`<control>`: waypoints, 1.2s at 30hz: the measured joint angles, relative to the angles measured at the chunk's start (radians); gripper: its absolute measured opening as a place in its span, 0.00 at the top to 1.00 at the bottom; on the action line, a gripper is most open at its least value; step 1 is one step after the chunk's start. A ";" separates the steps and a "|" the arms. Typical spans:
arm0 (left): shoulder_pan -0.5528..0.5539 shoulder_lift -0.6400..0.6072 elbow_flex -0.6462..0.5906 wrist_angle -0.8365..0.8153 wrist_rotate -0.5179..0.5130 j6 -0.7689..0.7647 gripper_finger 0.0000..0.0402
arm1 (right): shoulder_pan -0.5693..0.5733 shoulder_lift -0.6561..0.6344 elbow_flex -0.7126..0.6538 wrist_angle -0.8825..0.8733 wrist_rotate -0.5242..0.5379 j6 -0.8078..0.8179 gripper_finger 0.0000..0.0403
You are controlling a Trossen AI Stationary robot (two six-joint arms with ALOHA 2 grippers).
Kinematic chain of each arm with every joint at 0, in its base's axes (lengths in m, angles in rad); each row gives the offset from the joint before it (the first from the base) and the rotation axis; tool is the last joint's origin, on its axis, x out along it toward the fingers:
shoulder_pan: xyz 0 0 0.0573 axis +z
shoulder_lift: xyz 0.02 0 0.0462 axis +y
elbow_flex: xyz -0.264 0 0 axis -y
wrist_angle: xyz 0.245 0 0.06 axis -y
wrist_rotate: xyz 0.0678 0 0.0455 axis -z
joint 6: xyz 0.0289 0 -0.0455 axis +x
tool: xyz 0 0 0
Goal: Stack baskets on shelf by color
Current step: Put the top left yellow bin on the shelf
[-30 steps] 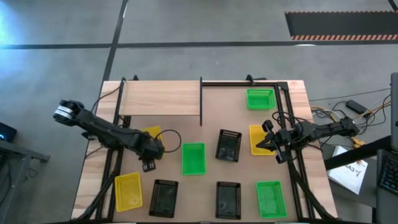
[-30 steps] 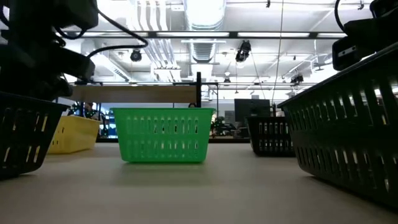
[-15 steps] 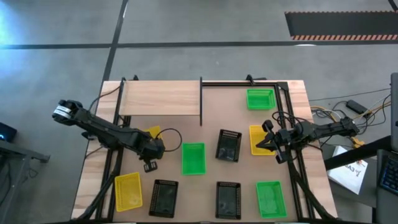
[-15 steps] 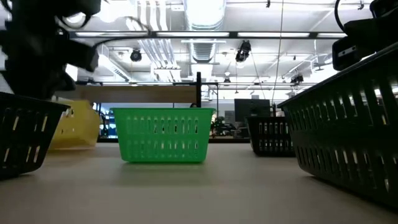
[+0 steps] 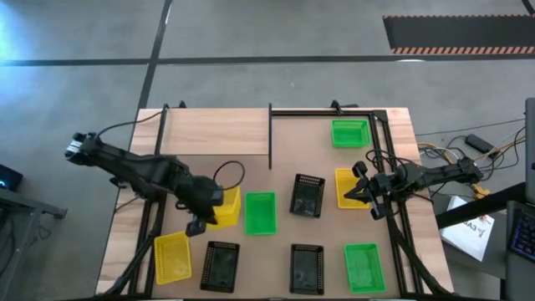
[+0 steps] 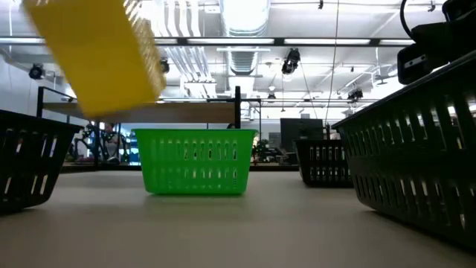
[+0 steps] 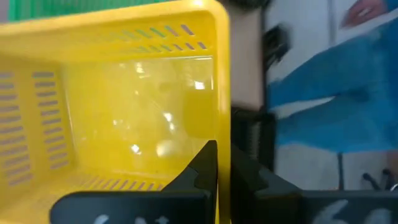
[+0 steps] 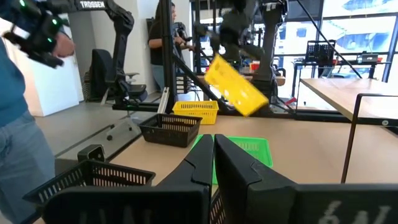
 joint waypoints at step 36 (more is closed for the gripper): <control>0.561 0.429 0.566 -0.377 -0.371 0.659 1.00 | 0.000 0.000 0.000 0.000 0.000 0.000 0.98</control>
